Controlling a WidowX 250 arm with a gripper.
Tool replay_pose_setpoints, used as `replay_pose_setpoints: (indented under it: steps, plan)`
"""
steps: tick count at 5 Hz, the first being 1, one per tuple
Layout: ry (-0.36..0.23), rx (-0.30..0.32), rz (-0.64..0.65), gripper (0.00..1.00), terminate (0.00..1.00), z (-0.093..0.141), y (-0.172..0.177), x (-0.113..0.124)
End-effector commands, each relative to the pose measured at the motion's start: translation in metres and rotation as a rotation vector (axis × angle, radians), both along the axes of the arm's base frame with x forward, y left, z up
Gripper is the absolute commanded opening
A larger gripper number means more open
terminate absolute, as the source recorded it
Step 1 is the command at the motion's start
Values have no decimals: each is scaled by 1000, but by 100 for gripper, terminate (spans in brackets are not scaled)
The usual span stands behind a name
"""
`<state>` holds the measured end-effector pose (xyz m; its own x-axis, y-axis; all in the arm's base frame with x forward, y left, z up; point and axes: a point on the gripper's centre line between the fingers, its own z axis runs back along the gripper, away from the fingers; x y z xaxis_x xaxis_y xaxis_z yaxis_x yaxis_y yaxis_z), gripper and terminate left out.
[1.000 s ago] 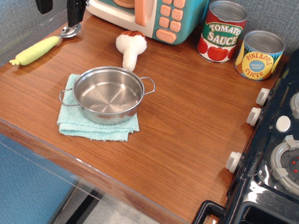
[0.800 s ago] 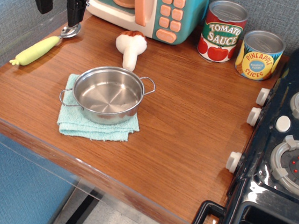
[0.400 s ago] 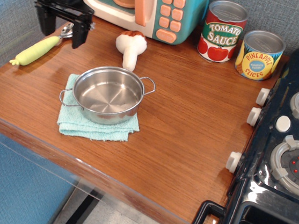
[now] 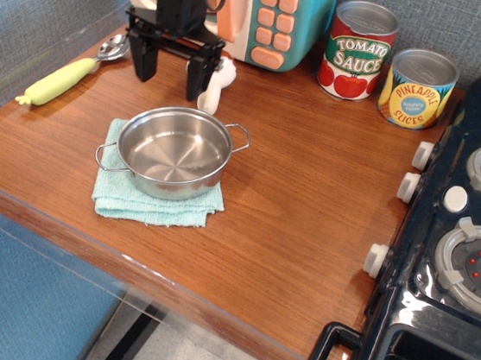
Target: Place the mushroom in the pot.
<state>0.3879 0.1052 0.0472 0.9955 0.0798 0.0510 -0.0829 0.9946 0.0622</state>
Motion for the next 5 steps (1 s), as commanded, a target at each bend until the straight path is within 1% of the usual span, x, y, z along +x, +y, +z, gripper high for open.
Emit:
replay_pose_setpoints:
  steps: [1,2,3,4,5]
  plan:
    - [-143,36,65,100,0,60,-29,19]
    - [-106,22,100,100,0,46,-33,29]
    - [-48,51,117,100,0,19,-31,37]
    - [-3,79,145,100,0,-2,-22,38]
    - [9,77,147,100,0,-10,-17,39]
